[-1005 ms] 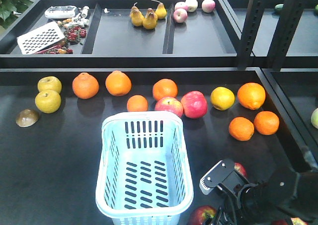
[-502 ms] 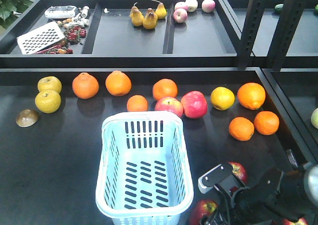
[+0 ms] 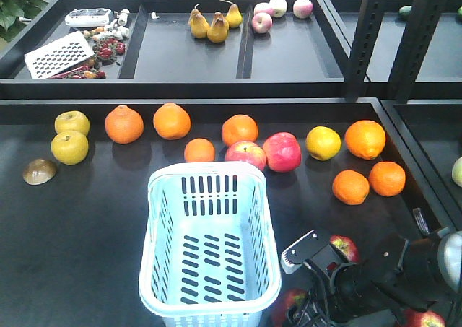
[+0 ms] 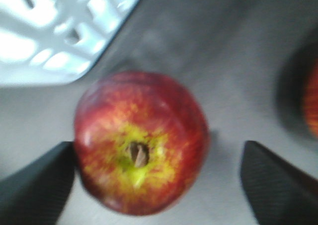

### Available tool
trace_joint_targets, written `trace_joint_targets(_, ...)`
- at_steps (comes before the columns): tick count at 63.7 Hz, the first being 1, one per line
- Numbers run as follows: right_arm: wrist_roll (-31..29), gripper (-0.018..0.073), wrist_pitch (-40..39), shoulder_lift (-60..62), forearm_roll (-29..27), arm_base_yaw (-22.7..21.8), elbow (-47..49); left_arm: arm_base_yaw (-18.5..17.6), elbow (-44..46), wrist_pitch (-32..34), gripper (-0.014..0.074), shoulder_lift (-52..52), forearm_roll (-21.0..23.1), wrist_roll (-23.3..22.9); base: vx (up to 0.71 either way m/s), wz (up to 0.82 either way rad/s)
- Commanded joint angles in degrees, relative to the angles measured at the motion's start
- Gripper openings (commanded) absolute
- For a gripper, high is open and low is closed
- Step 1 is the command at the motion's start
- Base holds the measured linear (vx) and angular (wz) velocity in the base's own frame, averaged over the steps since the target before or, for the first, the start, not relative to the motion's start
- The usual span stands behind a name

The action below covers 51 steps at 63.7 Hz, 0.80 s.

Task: Pick three apples into basket with both arms
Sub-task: 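Carry the red apple into the basket and open the right gripper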

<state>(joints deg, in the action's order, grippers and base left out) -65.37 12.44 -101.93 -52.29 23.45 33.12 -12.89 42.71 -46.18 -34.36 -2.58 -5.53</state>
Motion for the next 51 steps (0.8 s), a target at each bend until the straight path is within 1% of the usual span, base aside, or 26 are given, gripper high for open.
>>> trace_joint_targets(1,-1.09,0.0532,0.64,1.67,-0.32,0.04,1.06,0.1,1.4,3.58,0.059,-0.05,-0.12,-0.53,0.0,0.0)
trace_joint_targets(14,-1.09,0.0311,1.16,1.67,-0.32,0.04,1.06,0.1,1.4,3.58,0.059,-0.05,-0.12,-0.53,0.0,0.0)
trace_joint_targets(16,-1.09,0.0291,1.38,1.67,-0.38,0.04,1.06,0.1,1.4,3.58,0.059,-0.05,-0.12,-0.53,0.0,0.0)
trace_joint_targets(21,-1.03,0.0267,2.18,1.67,-0.12,0.04,1.06,0.1,1.4,3.58,0.059,-0.05,-0.12,-0.53,0.0,0.0)
trace_joint_targets(27,-1.03,0.0267,3.41,1.67,0.33,0.04,1.06,0.1,1.4,3.58,0.059,-0.05,-0.12,-0.53,0.0,0.0)
trace_joint_targets(33,-0.33,0.0267,5.08,1.93,2.1,0.04,1.06,0.1,1.4,3.58,0.059,-0.05,-0.12,-0.53,0.0,0.0)
trace_joint_targets(38,2.06,0.0267,6.27,2.67,5.19,0.04,1.06,0.1,1.4,3.58,0.059,-0.05,-0.12,-0.53,0.0,0.0)
trace_joint_targets(42,5.3,0.0267,6.93,3.94,8.8,-0.02,1.06,0.1,1.4,3.58,0.059,-0.05,-0.12,-0.53,0.0,0.0)
trace_joint_targets(48,12.49,0.0267,9.19,6.57,15.24,-0.02,1.06,0.1,1.4,3.58,0.059,-0.05,-0.12,-0.53,0.0,0.0)
trace_joint_targets(51,17.04,0.0267,11.13,8.16,19.59,-0.02,1.06,0.1,1.4,3.58,0.059,-0.05,-0.12,-0.53,0.0,0.0)
